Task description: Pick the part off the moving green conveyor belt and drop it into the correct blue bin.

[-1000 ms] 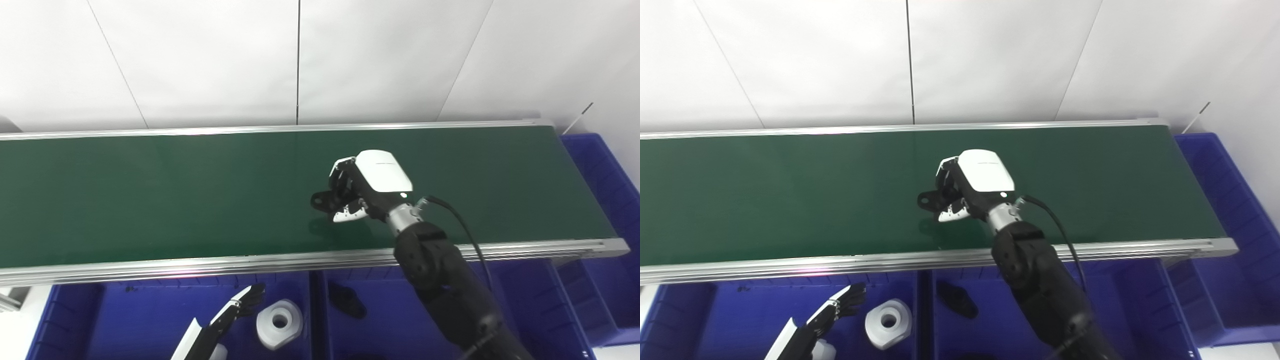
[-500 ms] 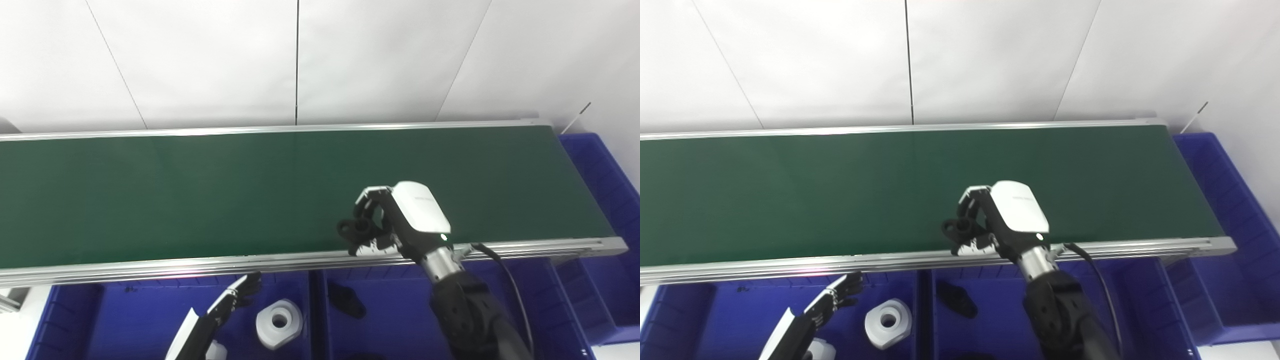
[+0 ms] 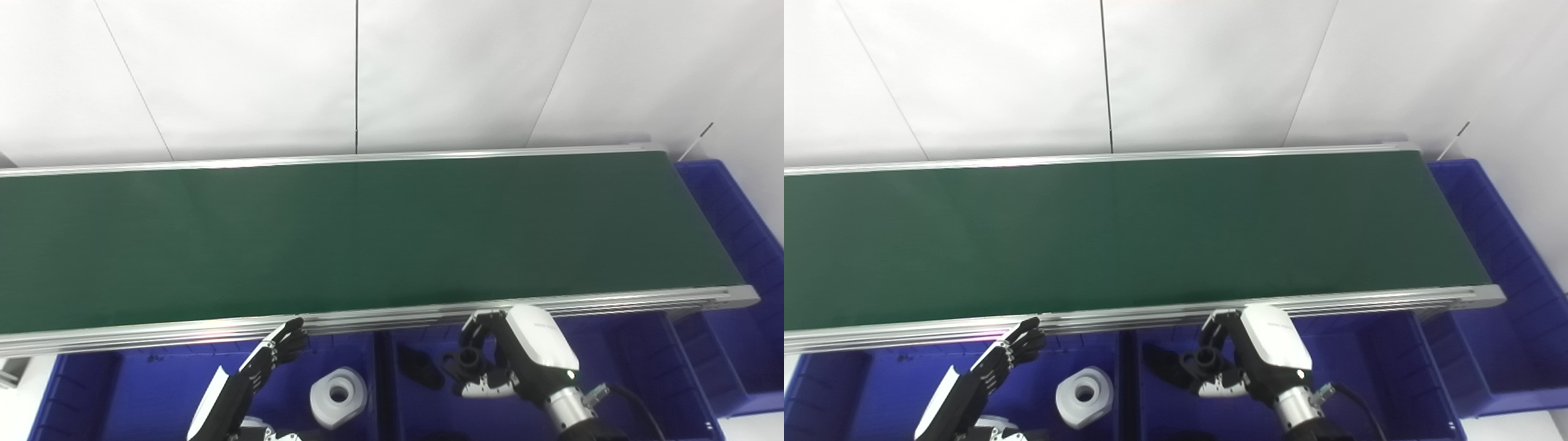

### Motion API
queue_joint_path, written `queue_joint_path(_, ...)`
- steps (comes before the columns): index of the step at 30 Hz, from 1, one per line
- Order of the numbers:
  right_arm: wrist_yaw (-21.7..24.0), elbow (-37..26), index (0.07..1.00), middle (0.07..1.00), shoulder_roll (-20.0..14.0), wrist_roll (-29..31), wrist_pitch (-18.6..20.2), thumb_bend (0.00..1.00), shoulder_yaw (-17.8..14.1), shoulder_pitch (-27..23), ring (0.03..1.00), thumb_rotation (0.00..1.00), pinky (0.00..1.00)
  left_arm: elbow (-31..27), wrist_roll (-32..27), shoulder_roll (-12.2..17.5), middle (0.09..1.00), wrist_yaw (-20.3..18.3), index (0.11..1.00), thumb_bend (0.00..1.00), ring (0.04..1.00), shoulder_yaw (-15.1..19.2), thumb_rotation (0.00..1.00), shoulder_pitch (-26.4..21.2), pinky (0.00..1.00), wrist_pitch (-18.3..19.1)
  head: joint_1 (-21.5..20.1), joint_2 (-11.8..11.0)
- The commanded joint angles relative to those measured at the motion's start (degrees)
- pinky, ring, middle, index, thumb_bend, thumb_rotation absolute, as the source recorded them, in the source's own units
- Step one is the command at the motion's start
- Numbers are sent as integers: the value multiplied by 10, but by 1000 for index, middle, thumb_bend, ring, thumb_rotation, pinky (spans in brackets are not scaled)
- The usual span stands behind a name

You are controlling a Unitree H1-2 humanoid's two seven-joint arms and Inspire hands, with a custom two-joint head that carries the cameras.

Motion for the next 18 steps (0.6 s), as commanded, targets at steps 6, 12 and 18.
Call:
queue_joint_path(6, 33, 30, 483, 469, -27, -9, -15, 532, 17, -16, 199, 0, 127, -6, -2, -14, 883, -26, 905, 780, 851, 33, 353, 9, 827, -20, -8, 7)
queue_joint_path(12, 42, 79, 485, 471, -31, -15, -15, 531, 32, -37, 255, 0, 177, -6, -15, -25, 883, -53, 902, 785, 851, 55, 352, 16, 830, -20, -40, 9)
queue_joint_path(18, 181, 73, 494, 485, -51, -54, 31, 526, 68, -64, 407, 4, 318, -11, -15, -35, 883, -81, 905, 792, 854, 74, 345, 23, 832, -20, -41, 19)
